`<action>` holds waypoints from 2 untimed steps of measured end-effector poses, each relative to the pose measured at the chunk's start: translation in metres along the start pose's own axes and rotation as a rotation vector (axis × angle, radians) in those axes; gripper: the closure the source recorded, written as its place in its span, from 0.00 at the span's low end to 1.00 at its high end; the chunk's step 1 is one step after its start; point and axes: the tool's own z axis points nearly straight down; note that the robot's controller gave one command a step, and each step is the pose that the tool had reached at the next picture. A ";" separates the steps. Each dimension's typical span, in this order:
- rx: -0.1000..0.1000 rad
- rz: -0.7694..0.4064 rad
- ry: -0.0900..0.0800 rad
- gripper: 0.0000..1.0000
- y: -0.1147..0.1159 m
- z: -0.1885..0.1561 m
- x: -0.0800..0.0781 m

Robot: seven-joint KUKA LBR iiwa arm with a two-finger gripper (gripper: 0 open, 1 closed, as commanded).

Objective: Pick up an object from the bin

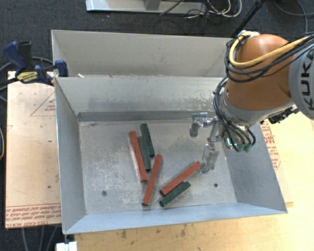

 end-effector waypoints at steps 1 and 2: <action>0.000 -0.384 -0.001 0.00 -0.002 0.177 0.008; 0.001 -0.383 -0.007 1.00 -0.002 0.174 0.006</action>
Offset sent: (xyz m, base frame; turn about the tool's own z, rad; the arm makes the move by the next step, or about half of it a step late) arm -0.0078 -0.0024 -0.1738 -0.3856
